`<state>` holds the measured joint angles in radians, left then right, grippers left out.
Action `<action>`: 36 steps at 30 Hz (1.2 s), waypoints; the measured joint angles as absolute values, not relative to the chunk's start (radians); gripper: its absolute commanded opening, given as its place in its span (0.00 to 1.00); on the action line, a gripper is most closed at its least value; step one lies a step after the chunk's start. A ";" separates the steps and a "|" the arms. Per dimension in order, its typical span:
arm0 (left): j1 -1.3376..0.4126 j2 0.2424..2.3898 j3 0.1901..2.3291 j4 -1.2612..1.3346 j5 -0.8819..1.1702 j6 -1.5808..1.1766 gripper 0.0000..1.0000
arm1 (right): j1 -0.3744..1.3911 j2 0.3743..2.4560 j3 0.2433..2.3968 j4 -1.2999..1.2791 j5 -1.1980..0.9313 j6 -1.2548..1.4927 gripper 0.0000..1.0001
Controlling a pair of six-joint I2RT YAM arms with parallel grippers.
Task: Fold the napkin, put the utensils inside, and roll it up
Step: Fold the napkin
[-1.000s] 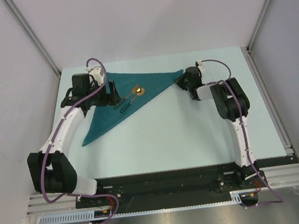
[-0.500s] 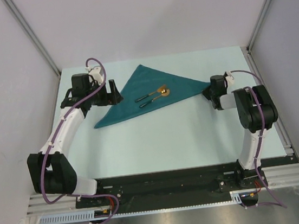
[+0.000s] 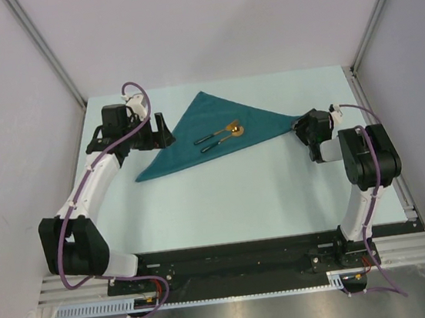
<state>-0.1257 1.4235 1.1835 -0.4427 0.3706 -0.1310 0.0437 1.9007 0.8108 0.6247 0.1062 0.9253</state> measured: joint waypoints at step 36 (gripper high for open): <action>-0.126 1.406 1.184 -0.443 0.371 -0.131 0.91 | 0.011 1.974 0.950 0.497 0.162 0.952 0.32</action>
